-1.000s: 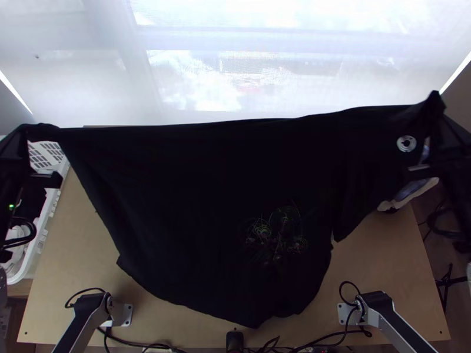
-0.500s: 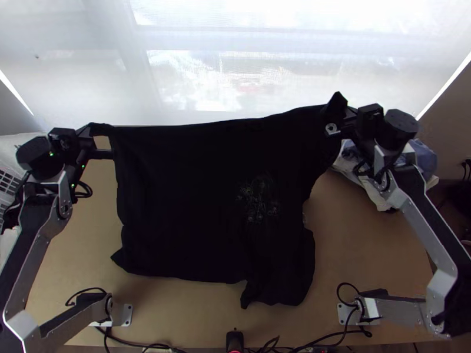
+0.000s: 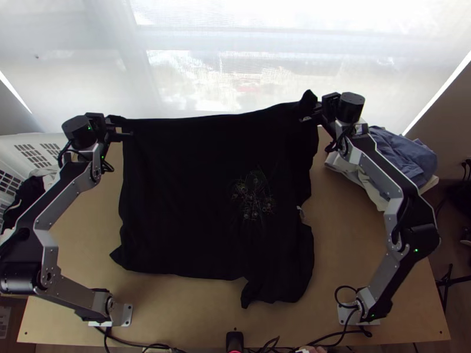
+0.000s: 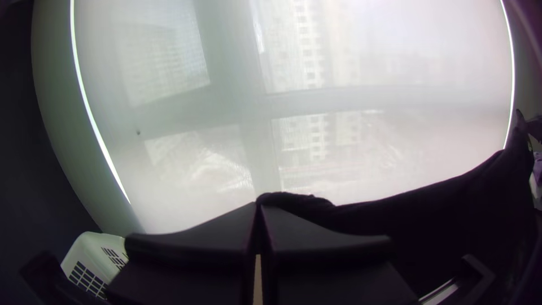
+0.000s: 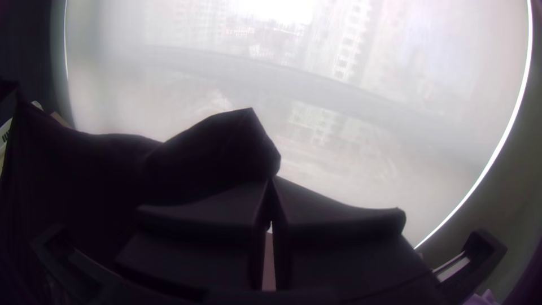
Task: Fold the t-shirt
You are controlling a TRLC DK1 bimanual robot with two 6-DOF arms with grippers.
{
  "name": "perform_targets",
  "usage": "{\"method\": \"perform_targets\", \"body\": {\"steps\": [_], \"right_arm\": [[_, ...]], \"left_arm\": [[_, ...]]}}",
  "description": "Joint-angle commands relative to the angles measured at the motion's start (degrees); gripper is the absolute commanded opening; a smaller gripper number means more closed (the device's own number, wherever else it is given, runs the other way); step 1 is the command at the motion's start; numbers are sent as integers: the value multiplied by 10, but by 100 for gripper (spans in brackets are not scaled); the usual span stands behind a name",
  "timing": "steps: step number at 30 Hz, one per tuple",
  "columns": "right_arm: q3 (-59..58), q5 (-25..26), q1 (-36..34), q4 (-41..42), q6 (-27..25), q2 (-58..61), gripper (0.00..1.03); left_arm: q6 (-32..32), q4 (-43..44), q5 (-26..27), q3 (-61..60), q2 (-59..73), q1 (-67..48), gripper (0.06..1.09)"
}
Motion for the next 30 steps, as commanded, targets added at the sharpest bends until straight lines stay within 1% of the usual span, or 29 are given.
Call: {"method": "perform_targets", "body": {"steps": [1,7,11,16,24,30], "right_arm": [[93,0,2,2,-3,108,3],[156,3,5,-9,-9,173,3],[183,5,11,-11,-11,194,3],[194,6,19,-13,-22,216,3],[205,11,25,-15,-29,241,3],[200,27,25,-15,-26,249,3]], "left_arm": [[-1,23,-10,64,116,2,9],[-11,25,-10,145,211,1,9],[-15,28,-10,176,259,-1,9],[-16,47,-10,191,308,-1,9],[-22,50,-10,243,379,2,9],[-21,51,-10,287,409,5,9]]}}
